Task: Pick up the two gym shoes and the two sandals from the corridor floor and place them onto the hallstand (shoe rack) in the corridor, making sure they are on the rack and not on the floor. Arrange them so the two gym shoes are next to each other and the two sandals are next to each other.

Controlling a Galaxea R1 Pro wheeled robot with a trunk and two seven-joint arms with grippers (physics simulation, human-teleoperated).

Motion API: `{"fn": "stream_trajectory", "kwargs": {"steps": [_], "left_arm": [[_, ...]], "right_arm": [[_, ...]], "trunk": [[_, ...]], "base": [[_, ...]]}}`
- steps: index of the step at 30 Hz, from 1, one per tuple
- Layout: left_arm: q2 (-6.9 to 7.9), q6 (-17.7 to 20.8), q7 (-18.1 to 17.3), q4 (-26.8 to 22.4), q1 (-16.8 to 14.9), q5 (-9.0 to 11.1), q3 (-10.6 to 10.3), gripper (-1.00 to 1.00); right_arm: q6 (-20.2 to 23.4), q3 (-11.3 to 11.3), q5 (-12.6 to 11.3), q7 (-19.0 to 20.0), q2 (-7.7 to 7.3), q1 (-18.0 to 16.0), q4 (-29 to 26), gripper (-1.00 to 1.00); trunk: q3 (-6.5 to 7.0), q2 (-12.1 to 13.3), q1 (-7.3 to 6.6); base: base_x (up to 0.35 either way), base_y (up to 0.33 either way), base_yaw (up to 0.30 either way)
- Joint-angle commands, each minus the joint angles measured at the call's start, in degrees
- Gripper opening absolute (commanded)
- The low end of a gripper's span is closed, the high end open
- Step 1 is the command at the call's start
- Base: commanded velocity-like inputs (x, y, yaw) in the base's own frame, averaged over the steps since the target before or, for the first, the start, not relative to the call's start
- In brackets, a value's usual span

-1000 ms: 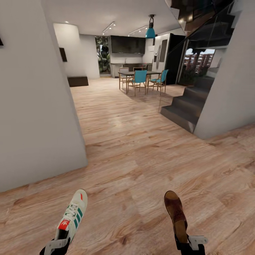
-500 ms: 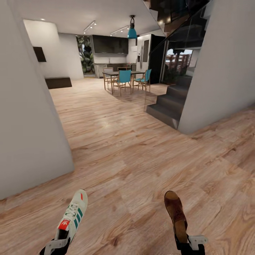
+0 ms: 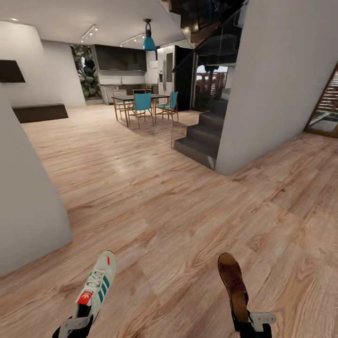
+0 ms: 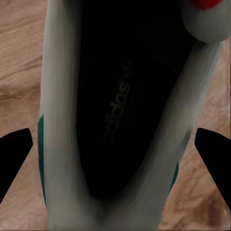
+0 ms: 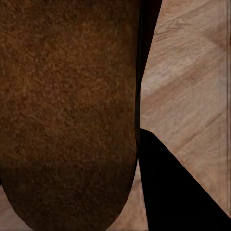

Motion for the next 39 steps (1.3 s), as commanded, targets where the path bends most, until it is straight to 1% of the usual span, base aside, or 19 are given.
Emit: {"fn": "stream_trajectory", "kwargs": {"steps": [1, 33, 39], "left_arm": [[-0.01, -0.07, -0.51, 0.02, -0.02, 0.11, 0.44, -1.00], [-0.01, -0.07, -0.51, 0.03, -0.01, 0.11, 0.45, -1.00], [-0.01, -0.07, -0.51, 0.01, -0.01, 0.11, 0.46, -1.00]], "right_arm": [[-0.13, 0.40, -0.83, 0.30, -0.01, -0.05, 0.05, -1.00], [-0.13, 0.40, -0.83, 0.30, -0.01, -0.05, 0.05, -1.00], [-0.13, 0.40, -0.83, 0.30, -0.01, -0.05, 0.05, -1.00]], "trunk": [[-0.05, -0.02, 0.02], [-0.05, -0.02, 0.02], [-0.05, -0.02, 0.02]], "base": [[0.273, -0.171, -0.268], [0.282, -0.194, -0.268], [0.314, -0.132, -0.268]]}}
